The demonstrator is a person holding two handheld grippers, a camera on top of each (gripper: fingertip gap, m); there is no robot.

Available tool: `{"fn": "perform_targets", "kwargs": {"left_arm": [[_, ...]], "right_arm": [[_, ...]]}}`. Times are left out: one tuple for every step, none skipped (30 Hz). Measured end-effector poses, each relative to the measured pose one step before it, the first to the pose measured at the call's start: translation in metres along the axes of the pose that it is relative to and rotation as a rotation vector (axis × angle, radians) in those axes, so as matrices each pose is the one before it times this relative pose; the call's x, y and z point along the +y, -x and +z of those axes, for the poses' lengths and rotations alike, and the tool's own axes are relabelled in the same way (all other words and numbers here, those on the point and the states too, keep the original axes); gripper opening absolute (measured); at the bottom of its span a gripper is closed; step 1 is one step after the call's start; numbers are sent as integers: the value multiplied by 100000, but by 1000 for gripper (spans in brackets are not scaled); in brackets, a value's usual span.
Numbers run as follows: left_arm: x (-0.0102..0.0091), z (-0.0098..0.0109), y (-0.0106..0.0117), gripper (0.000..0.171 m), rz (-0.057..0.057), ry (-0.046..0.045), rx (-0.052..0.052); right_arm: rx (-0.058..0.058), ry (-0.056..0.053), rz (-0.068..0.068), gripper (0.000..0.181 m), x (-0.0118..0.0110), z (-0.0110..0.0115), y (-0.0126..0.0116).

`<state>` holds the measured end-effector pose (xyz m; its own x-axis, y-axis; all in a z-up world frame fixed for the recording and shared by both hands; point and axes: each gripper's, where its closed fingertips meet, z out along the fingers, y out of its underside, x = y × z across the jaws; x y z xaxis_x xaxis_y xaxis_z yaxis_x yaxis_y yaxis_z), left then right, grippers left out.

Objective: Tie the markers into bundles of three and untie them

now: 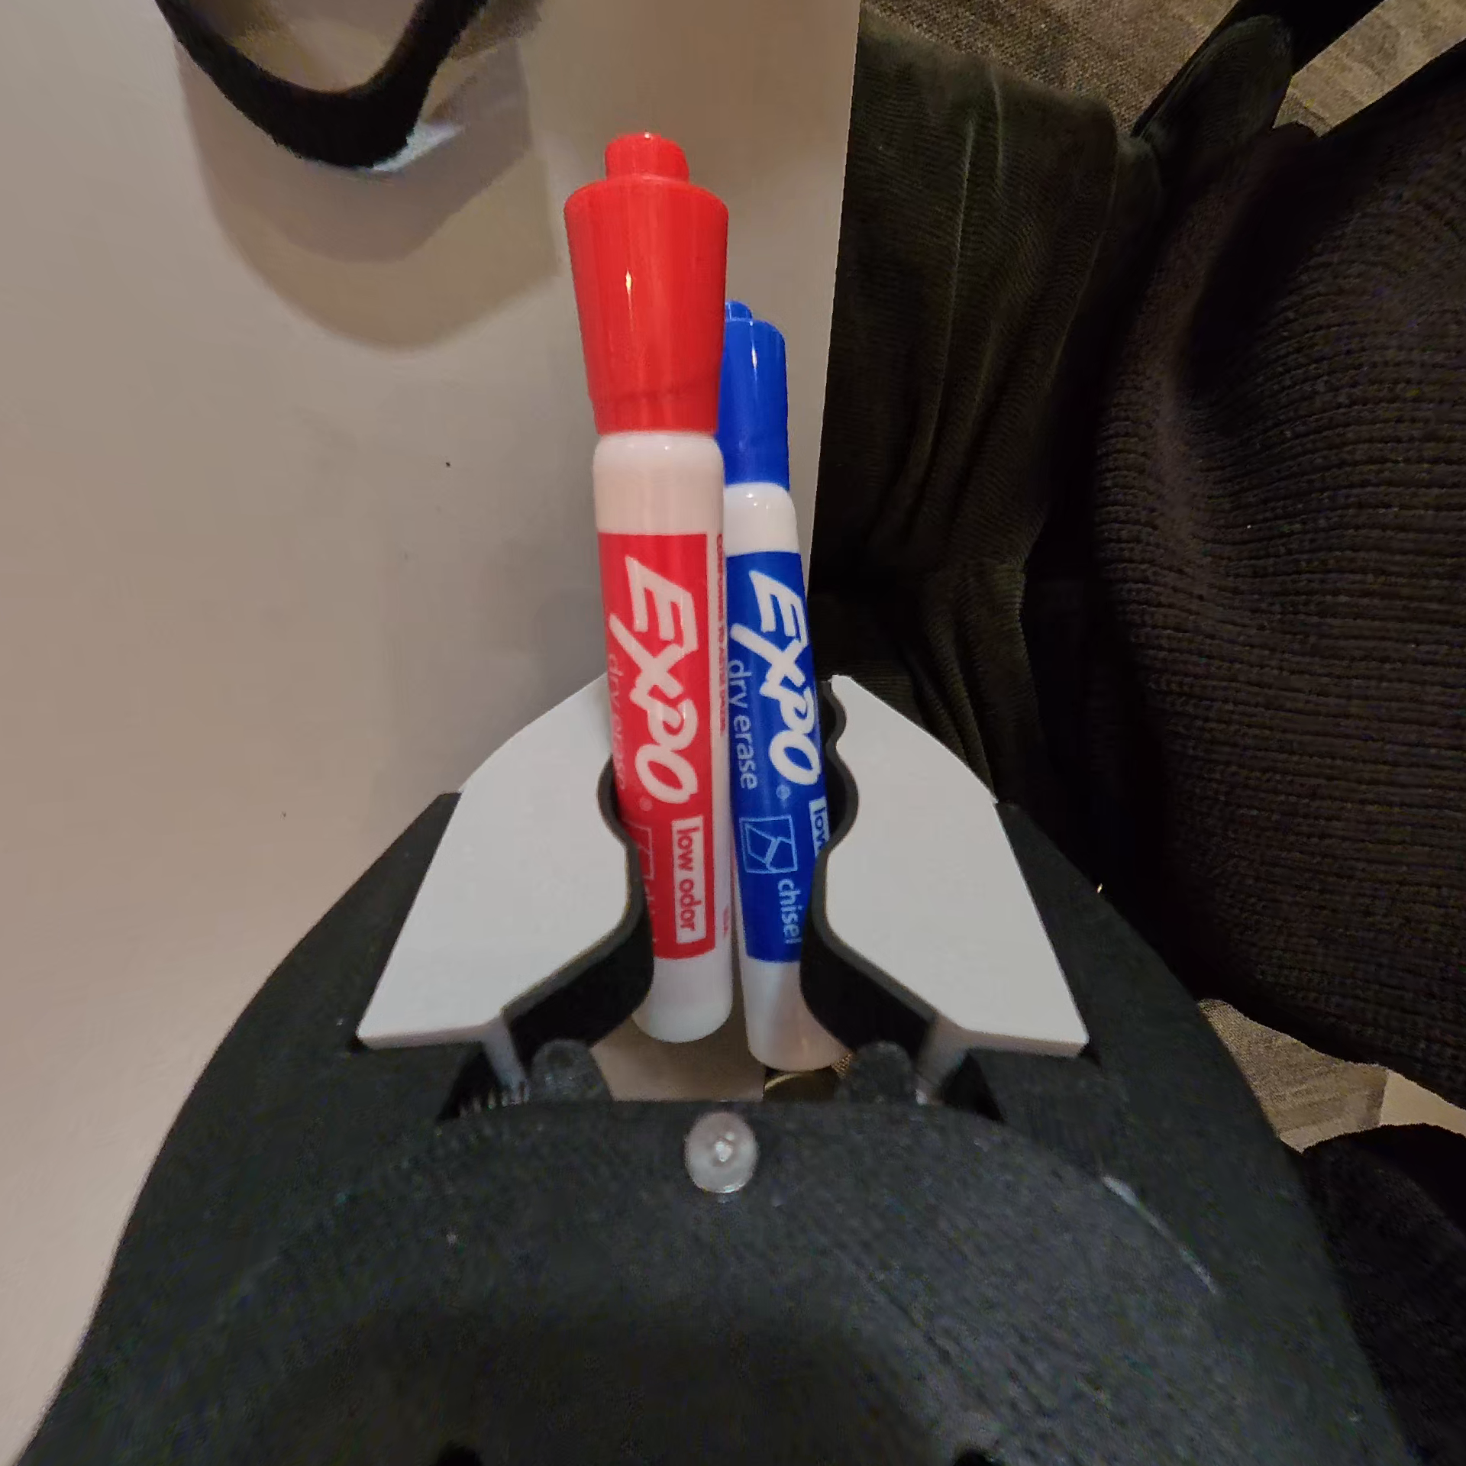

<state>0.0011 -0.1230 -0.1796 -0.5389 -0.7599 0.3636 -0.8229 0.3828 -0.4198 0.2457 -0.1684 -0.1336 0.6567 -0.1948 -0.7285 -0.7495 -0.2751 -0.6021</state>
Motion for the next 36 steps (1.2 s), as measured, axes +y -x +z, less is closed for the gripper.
{"fn": "perform_targets", "kwargs": {"left_arm": [[3, 2, 1, 45, 28, 49, -50], [-1, 1, 0, 45, -2, -8, 1], [-6, -3, -4, 45, -90, -102, 96], [-2, 2, -4, 45, -102, -140, 180], [1, -6, -2, 45, -149, -265, 271], [-8, -7, 7, 45, -332, -417, 408], [-13, -9, -11, 45, -516, -478, 503], [-21, -11, 0, 45, -562, -503, 494], [-16, -13, -9, 45, -661, -515, 465], [-16, -5, 6, 45, -700, -389, 379], [-1, -4, 0, 45, -344, -148, 78], [14, 4, -12, 45, 146, 56, -213], [4, 8, 0, 45, 146, 130, -286], [1, 1, 4, 45, -161, 190, -155], [-2, 10, -7, 45, -276, 105, -45], [0, 0, 4, 45, -50, 1, -59], [2, -9, -2, 45, 84, -19, -6], [2, 6, -3, 45, -82, -43, 68], [-7, -6, -2, 45, -232, -44, 49], [1, 1, -11, 45, -195, 96, -42], [8, 7, 4, 45, -11, 230, -236], [-1, 5, -2, 45, 117, 334, -413], [14, 18, -8, 45, 180, 499, -481], [16, 9, 1, 45, 351, 572, -546], [13, 9, 2, 45, 457, 555, -497], [16, 7, -2, 45, 293, 469, -348], [2, 5, 3, 45, 191, 373, -282], [14, 7, -12, 45, 215, 364, -291], [9, 15, 3, 45, 367, 387, -445], [10, 6, 1, 45, 296, 459, -556], [11, 12, -5, 45, 196, 597, -515], [10, 6, 3, 45, 164, 624, -499], [10, 16, 1, 45, 154, 598, -460], [6, 4, -2, 45, 172, 569, -397], [-12, 21, 2, 45, 115, 373, -375], [-44, 22, 9, 45, 109, 195, -353]], "right_arm": [[-69, 775, 266, 21, 126, 70, -32], [-82, 830, 471, 21, 127, 52, -54], [204, 759, 528, 21, 125, 51, -96], [595, 371, 365, 21, 57, 18, -146], [1086, 572, -110, 21, 41, 8, -179], [1517, 673, -988, 24, 41, -11, -175], [1828, 148, -1536, 30, -31, -23, -154], [1700, -207, -1950, 35, -78, -46, -76], [1288, -415, -2284, 39, -101, -61, 61], [1180, -956, -2365, 44, -170, -89, 147], [1701, -1306, -2484, 49, -194, -117, 120], [2015, -1700, -3344, 56, -281, -183, 168], [1111, -2590, -4958, 58, -440, -268, 465], [-866, -3233, -6468, 59, -597, -327, 973], [-3676, -2295, -7520, 57, -498, -281, 1562], [-5805, -487, -7930, 52, -197, -78, 1995], [-6206, 1217, -7364, 50, 172, 232, 2128], [-5909, 2940, -5961, 50, 576, 551, 2104], [-5529, 4277, -3806, 49, 915, 830, 1984], [-5381, 4836, -1439, 48, 1061, 990, 1839], [-5164, 4907, 278, 47, 1031, 1001, 1629], [-4164, 4291, 709, 47, 864, 937, 1324], [-2985, 3289, 146, 47, 662, 782, 991], [-1616, 2765, -245, 47, 567, 654, 632], [-752, 2661, -321, 46, 533, 537, 354], [-1067, 2613, -258, 46, 523, 449, 236], [-1344, 2270, 309, 48, 452, 381, 143], [-1500, 1215, 1364, 48, 284, 268, 64], [-2207, -254, 2553, 47, 50, 169, 84], [-3041, -1058, 3768, 47, -79, 80, 140], [-3772, -1229, 4444, 47, -111, 27, 182], [-3830, -1279, 4515, 46, -130, -4, 171], [-3422, -1004, 3995, 45, -119, 17, 127], [-2653, -331, 3145, 44, -51, 46, 86], [-1712, 492, 2222, 42, 66, 98, -3], [-579, 1216, 1428, 42, 192, 144, -90]]}}
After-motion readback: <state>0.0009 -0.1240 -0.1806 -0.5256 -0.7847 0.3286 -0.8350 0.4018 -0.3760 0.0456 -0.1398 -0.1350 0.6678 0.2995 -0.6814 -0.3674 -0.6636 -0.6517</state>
